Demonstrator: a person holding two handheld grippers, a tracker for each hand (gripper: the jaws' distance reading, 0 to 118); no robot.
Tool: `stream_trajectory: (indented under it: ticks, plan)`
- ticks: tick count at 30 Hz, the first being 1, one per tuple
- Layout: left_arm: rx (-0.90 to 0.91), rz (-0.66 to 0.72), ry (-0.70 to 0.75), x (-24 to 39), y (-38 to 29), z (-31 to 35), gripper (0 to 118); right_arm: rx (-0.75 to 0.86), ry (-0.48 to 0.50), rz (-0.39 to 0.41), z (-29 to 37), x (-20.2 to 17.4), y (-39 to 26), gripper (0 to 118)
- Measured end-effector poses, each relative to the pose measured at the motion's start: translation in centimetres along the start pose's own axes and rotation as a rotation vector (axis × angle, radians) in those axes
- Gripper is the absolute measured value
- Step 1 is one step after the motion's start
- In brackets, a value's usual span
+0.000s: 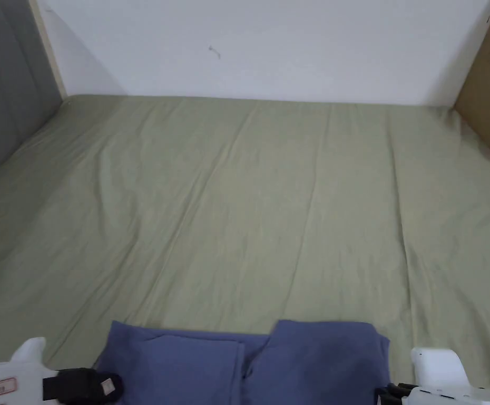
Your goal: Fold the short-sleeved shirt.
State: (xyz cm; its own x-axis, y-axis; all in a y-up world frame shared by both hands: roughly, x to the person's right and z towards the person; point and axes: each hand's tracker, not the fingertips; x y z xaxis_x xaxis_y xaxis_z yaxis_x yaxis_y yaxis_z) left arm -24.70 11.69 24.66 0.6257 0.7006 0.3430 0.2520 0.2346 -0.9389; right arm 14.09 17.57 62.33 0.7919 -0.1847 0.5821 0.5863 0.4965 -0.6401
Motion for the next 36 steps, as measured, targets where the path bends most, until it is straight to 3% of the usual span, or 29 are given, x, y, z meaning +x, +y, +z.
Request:
stream_trajectory:
  ticks: [4,10,13,18,23,25,27,28,29,31,32,34,35,36]
  plan:
    - [0.014,-0.027,0.011,2.6,-0.5,2.0,9,-0.011,0.006,-0.028,-0.3,0.6,-0.5,4]
    - [0.070,-0.100,0.038,11.2,-0.8,2.0,9,-0.008,0.000,-0.046,0.2,2.0,-0.6,4]
    - [0.065,-0.217,-0.016,17.0,-1.8,0.8,9,0.018,-0.010,-0.046,1.2,3.1,-0.2,4]
    - [-0.029,-0.402,-0.071,25.2,-4.8,-5.2,9,0.051,-0.032,-0.086,2.1,5.7,-0.1,4]
    - [-0.152,-0.444,-0.057,28.7,-6.8,-14.3,14,0.052,-0.047,-0.158,2.4,8.4,-1.3,4]
    - [-0.199,-0.441,-0.068,29.5,-7.4,-17.4,50,0.047,-0.053,-0.190,2.5,9.3,-1.8,4]
    - [-0.261,-0.435,-0.072,30.3,-7.9,-18.9,101,0.042,-0.062,-0.214,2.6,10.1,-2.4,4]
    - [-0.264,-0.438,-0.082,30.5,-8.0,-19.0,111,0.039,-0.067,-0.221,2.7,10.3,-2.6,4]
    - [-0.273,-0.459,-0.108,30.8,-8.2,-18.9,112,0.039,-0.071,-0.227,2.7,10.6,-2.9,4]
    - [-0.252,-0.482,-0.116,30.4,-7.8,-17.7,101,0.032,-0.072,-0.236,2.6,11.0,-3.2,4]
    - [-0.244,-0.485,-0.098,30.1,-7.5,-17.1,88,0.028,-0.074,-0.238,2.5,11.1,-3.3,4]
    - [-0.181,-0.462,-0.053,28.9,-6.6,-15.6,26,0.025,-0.078,-0.238,2.3,11.2,-3.4,4]
    - [-0.148,-0.453,-0.034,28.1,-6.1,-15.2,3,0.024,-0.077,-0.237,2.2,11.2,-3.4,4]
    - [-0.135,-0.441,0.010,27.3,-5.7,-15.1,3,0.025,-0.074,-0.238,2.2,11.1,-3.4,4]
